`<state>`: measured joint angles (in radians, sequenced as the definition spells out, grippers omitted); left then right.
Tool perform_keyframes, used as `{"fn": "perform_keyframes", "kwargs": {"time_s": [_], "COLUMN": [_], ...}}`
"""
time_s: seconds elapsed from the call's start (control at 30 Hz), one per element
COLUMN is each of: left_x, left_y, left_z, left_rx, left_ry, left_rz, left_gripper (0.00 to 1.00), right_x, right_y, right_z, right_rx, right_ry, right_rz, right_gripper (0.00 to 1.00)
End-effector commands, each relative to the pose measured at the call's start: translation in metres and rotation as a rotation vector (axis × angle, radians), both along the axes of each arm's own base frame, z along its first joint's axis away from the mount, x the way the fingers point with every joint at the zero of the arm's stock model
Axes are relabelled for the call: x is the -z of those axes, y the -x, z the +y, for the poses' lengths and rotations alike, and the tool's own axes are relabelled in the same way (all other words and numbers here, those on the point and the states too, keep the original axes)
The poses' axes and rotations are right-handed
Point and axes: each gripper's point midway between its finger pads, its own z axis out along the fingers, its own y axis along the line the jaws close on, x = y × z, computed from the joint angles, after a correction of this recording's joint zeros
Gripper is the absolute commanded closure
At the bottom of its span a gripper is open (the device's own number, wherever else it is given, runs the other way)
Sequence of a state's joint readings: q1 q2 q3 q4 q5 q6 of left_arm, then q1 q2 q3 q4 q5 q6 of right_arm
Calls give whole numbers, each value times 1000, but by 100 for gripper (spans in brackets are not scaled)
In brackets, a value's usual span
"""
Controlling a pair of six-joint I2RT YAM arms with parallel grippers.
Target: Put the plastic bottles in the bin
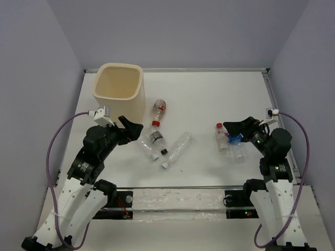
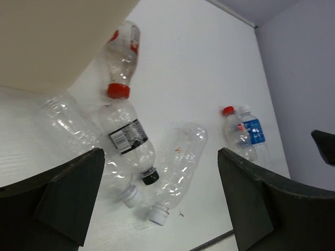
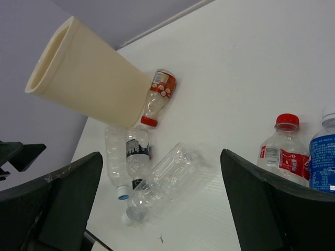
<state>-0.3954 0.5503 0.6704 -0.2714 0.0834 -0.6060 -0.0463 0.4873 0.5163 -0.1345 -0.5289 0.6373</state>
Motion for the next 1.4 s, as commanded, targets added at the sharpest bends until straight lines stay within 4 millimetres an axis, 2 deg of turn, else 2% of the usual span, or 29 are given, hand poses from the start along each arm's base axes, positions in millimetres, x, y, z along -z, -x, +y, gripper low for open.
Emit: {"fn": "perform_keyframes", "kwargs": {"time_s": [0.0,0.03,0.23,0.27,0.43,0.47,0.57,0.6,0.63,0.73,0.77,0.8,0.83,0.87,0.9,0.93,1.07,1.13,1.2,1.3,1.37], "left_x": [21,25,51,61,77,91,102,117,122,133,130,138,143,136,144,146,158,175,182,189,190], "left_y": [-8,-9,-14,-15,-30,-31,-40,-41,-43,-56,-64,-67,-68,-77,-80,-83,-94,-95,-95,-94,-92], "left_z": [35,44,56,56,59,58,56,55,53,46,42,40,39,35,36,36,34,35,36,42,44], "left_rx": [-227,-283,-409,-424,-494,-496,-519,-520,-516,-514,-507,-511,-515,-511,-521,-529,-532,-538,-548,-573,-577], "left_ry": [-54,-61,-30,-26,2,-10,6,-12,-12,-3,18,15,16,35,16,7,-26,-54,-60,-60,-54], "left_rz": [132,147,227,251,258,281,288,316,324,332,311,331,342,314,338,344,358,389,400,405,395], "left_gripper": [1,1,1,1,1,1,1,1,1,1,1,1,1,1,1,1,1,1,2,6,18], "right_x": [2,3,29,36,61,67,75,76,78,79,78,76,82,78,77,79,91,106,107,109,113], "right_y": [2,3,5,7,5,4,2,2,1,-2,-3,-1,-5,-6,-7,-2,-10,-16,-20,-23,-30], "right_z": [4,6,11,12,10,9,10,12,15,25,28,40,44,51,57,72,87,100,111,127,134], "right_rx": [-28,-37,-69,-72,-57,-54,-60,-73,-85,-117,-125,-166,-156,-169,-178,-220,-219,-238,-248,-263,-256], "right_ry": [-21,-23,-49,-56,-60,-54,-38,-35,-34,-43,-41,-32,-16,-6,5,19,16,25,39,54,47], "right_rz": [5,10,99,120,194,219,246,253,266,276,276,272,292,287,281,288,311,346,352,356,377], "right_gripper": [1,1,1,1,1,1,1,1,1,1,1,0,0,0,0,0,0,0,0,0,0]}}
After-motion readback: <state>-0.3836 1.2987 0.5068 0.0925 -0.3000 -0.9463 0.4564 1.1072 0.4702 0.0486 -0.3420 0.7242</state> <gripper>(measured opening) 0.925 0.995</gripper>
